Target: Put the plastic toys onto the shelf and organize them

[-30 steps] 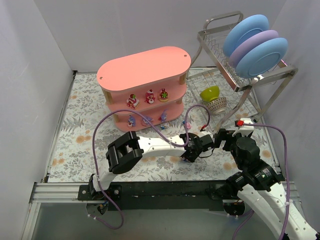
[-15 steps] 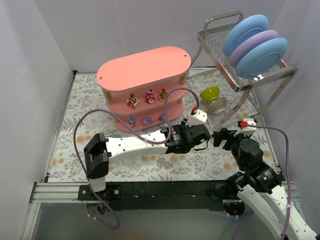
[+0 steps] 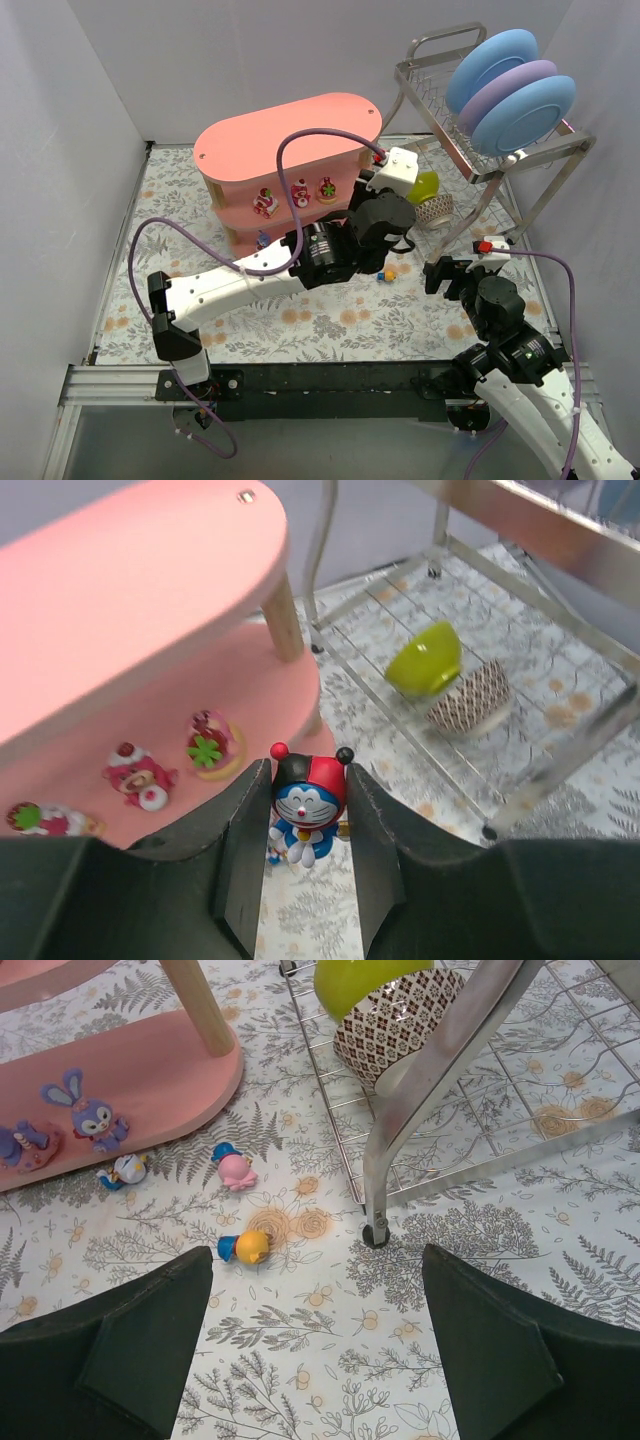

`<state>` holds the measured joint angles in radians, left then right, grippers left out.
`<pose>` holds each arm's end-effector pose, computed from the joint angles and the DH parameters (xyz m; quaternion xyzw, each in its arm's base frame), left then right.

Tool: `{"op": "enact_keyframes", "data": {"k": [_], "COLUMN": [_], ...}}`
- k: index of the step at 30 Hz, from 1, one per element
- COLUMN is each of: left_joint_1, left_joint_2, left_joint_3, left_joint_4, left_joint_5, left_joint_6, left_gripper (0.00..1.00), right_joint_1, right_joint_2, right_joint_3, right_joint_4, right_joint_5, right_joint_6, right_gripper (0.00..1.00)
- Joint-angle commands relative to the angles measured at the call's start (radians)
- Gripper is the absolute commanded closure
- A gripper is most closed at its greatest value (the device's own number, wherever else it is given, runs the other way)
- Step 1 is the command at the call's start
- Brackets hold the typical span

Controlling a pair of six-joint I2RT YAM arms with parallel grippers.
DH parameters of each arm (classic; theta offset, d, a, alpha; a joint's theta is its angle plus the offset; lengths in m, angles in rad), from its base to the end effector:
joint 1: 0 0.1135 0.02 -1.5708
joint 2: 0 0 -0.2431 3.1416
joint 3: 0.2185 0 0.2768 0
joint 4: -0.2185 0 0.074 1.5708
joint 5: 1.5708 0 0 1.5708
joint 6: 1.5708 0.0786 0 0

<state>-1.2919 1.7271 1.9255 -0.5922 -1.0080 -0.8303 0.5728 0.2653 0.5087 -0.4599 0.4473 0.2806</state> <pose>0.1790 -0.3835 0.4212 -0.0944 0.7704 -0.2283 0.5878 0.1652 0.0661 0.2695 0.0269 0.7721 0.0955 0.6277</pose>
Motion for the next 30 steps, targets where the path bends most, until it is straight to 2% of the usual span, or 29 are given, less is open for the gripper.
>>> {"op": "enact_keyframes", "data": {"k": [1, 6, 10, 13, 18, 22, 30], "left_joint_1": [0.042, 0.141, 0.178, 0.239, 0.348, 0.404, 0.519], "left_joint_2": [-0.066, -0.095, -0.152, -0.236, -0.357, -0.451, -0.517], "left_joint_3": [0.033, 0.05, 0.026, -0.042, -0.169, -0.27, -0.388], "left_joint_4": [0.196, 0.288, 0.356, 0.387, 0.327, 0.374, 0.357], "left_joint_5": [-0.109, -0.11, -0.106, -0.067, 0.005, 0.023, 0.077], "left_joint_6": [0.244, 0.319, 0.361, 0.318, 0.166, 0.165, 0.062], "left_gripper": [1.0, 1.0, 1.0, 1.0, 1.0, 1.0, 1.0], "right_joint_1": [0.006, 0.006, 0.006, 0.006, 0.006, 0.006, 0.006], "right_joint_2": [0.008, 0.006, 0.008, 0.012, 0.023, 0.034, 0.035], "right_joint_3": [0.001, -0.001, -0.002, -0.006, -0.009, -0.009, -0.012], "right_joint_4": [0.063, 0.069, 0.075, 0.078, 0.089, 0.095, 0.098], "right_joint_5": [-0.028, -0.047, -0.059, -0.074, -0.113, -0.136, -0.154], "right_joint_6": [-0.017, -0.023, -0.031, -0.032, -0.043, -0.05, -0.052], "right_gripper": [0.07, 0.07, 0.07, 0.07, 0.07, 0.07, 0.08]}}
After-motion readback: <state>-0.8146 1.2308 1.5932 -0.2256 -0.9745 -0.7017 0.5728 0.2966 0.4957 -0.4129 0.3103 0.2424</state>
